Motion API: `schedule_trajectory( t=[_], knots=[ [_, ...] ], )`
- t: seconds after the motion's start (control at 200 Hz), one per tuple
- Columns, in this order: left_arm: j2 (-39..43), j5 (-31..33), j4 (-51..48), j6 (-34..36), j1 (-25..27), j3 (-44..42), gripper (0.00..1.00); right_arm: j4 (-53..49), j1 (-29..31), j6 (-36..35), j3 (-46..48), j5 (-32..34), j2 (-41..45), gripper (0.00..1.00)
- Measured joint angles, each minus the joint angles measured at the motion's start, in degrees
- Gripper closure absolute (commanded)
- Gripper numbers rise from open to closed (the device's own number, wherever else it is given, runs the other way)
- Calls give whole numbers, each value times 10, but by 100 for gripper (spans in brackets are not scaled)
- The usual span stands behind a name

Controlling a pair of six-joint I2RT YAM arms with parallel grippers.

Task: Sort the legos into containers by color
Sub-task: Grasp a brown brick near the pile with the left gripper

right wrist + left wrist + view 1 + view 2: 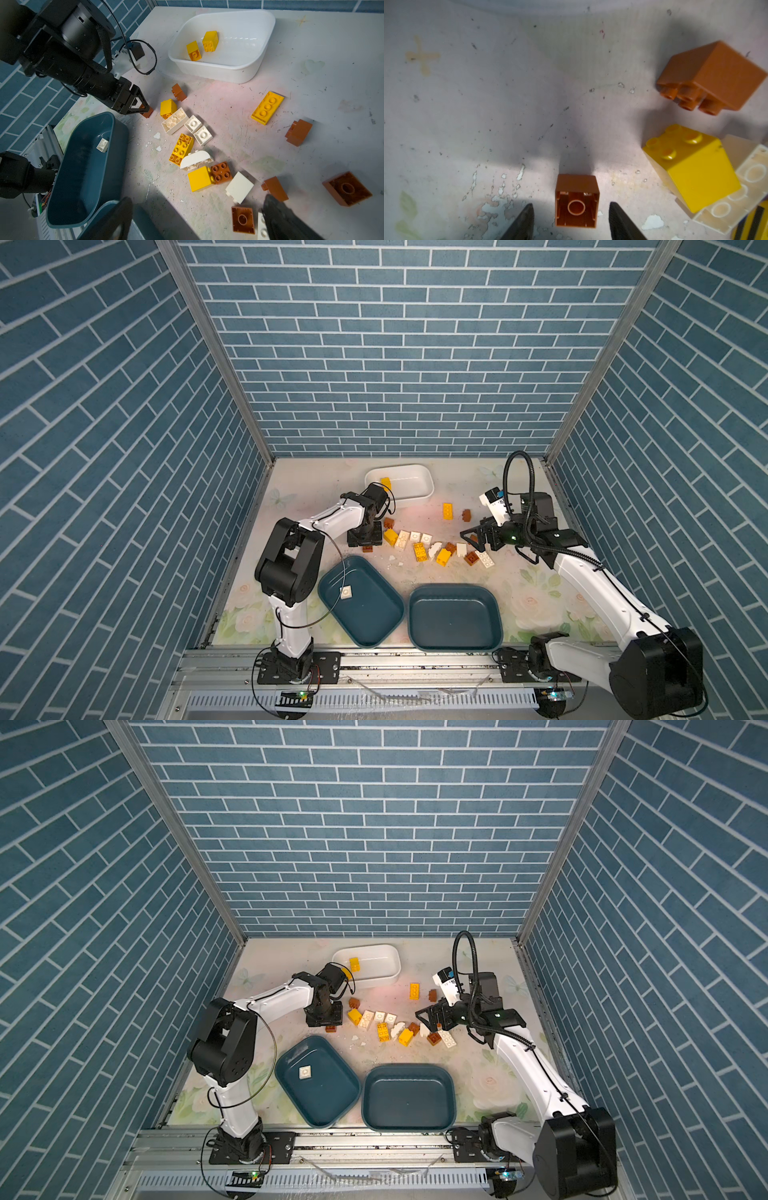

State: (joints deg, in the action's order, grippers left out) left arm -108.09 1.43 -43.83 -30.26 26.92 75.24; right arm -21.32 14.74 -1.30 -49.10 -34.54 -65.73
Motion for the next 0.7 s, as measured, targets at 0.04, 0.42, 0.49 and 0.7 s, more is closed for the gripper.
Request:
schedule_trajectory(
  t=[0.04, 0.42, 0.49, 0.7],
  knots=[
    [-3, -3, 4, 1, 0, -3, 45, -3, 0, 0, 4, 0, 5, 3],
    [-23, -3, 20, 18, 1, -9, 68, -16, 0, 0, 15, 8, 43, 2],
    [-23, -2, 17, 18, 1, -4, 70, -19, 1, 0, 15, 10, 43, 2],
    [-23, 9, -16, 33, 1, 84, 71, -22, 1, 0, 15, 14, 42, 2]
  ],
)
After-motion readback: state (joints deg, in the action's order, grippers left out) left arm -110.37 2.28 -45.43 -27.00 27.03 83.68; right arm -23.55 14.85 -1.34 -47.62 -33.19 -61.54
